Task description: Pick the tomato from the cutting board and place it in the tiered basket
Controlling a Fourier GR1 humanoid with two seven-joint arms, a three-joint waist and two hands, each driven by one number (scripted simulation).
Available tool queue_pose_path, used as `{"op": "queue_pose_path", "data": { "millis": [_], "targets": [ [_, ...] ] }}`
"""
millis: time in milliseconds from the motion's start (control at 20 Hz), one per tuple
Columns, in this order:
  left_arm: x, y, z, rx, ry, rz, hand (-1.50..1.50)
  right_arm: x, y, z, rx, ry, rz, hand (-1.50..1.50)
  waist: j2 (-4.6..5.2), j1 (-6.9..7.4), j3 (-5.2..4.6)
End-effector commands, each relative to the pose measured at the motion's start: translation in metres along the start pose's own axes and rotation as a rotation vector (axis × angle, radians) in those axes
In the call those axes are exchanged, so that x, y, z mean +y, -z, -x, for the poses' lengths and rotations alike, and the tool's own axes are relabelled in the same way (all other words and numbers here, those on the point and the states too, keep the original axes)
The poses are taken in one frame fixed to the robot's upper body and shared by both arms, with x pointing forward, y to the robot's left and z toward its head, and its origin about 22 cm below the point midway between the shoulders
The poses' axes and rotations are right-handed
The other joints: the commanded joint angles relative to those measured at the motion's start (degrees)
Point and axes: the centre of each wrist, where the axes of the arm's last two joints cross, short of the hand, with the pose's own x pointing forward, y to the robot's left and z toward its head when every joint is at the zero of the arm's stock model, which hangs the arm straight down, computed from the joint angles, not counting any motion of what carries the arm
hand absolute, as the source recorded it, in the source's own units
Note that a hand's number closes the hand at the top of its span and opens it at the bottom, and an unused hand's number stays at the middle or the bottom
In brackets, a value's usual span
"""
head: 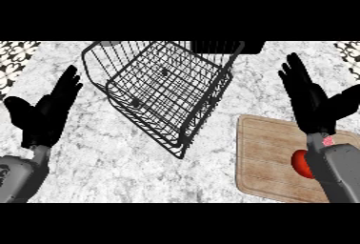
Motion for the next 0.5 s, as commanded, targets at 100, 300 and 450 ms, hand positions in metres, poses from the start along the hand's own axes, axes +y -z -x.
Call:
{"op": "queue_pose_path", "data": {
  "millis": [100, 300, 450],
  "targets": [
    [-0.018, -0.015, 0.022, -0.036, -0.007, 0.076, 0.00, -0.027, 0.008, 0.006, 0.061, 0.020, 0.329, -1.50, 0.69, -1.43, -1.08],
    [-0.045, -0.029, 0.037, -0.014, -0.076, 0.191, 0.00, -0.090, -0.015, 0.056, 0.222, -0.350, 0.682, -1.50, 2.32, -2.39, -1.84],
    [-0.049, -0.037, 0.068, -0.008, -0.093, 0.219, 0.00, -0.021, 0.004, 0.055, 0.124, 0.014, 0.783, -1.50, 1.09, -1.83, -1.06]
  ]
}}
